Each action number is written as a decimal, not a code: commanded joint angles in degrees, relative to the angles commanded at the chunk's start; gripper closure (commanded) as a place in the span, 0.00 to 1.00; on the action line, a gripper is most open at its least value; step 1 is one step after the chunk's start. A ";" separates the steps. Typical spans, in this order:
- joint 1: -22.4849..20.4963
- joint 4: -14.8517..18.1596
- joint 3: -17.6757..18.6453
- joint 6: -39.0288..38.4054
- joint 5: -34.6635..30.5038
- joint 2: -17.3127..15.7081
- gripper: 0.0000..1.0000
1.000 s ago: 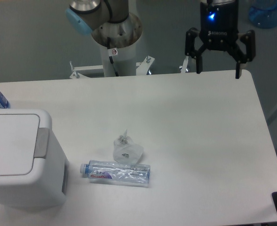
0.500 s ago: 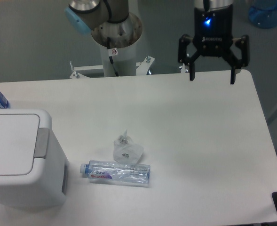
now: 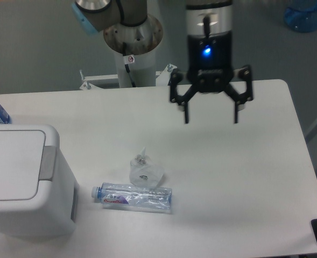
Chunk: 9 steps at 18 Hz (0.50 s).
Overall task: Open the trash can
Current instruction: 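Move the open gripper across the table toward the white trash bin lid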
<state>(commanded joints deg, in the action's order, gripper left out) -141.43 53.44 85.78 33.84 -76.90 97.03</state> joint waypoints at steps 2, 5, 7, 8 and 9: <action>2.37 0.00 -0.79 -0.96 0.00 1.49 0.00; 4.14 0.00 -0.97 -2.80 0.00 2.47 0.00; 5.36 -0.09 -1.49 -5.52 0.17 2.73 0.00; 6.24 -0.44 -1.67 -6.67 0.18 3.17 0.00; 6.86 -1.31 -1.58 -7.90 0.18 3.43 0.00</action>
<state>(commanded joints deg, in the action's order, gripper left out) -134.57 52.13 84.20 25.94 -76.73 100.46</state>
